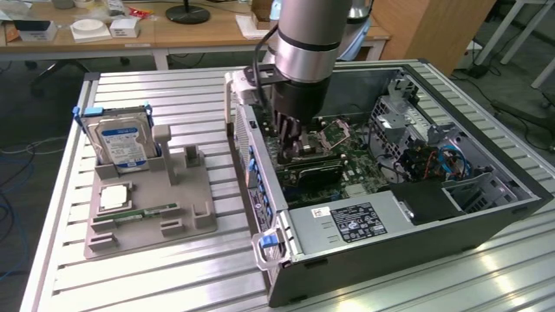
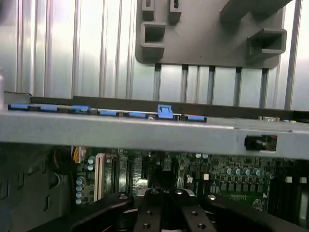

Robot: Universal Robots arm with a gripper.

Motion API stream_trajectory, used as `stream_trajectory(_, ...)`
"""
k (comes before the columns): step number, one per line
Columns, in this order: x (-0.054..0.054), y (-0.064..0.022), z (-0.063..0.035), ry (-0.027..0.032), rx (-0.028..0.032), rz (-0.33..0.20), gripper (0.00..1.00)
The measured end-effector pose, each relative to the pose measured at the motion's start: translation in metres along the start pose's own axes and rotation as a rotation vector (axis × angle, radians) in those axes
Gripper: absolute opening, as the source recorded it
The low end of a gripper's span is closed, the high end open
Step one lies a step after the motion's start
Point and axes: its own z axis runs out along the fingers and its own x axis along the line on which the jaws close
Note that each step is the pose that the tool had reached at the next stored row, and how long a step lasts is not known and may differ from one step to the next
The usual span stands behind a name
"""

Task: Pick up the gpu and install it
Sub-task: 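Press down on the gpu until it lock into place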

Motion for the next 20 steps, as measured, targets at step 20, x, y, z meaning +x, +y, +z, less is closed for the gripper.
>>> stream_trajectory(20, 0.001, -0.0217, 0.0058, -0.0002, 0.0035, 0.000, 0.10)
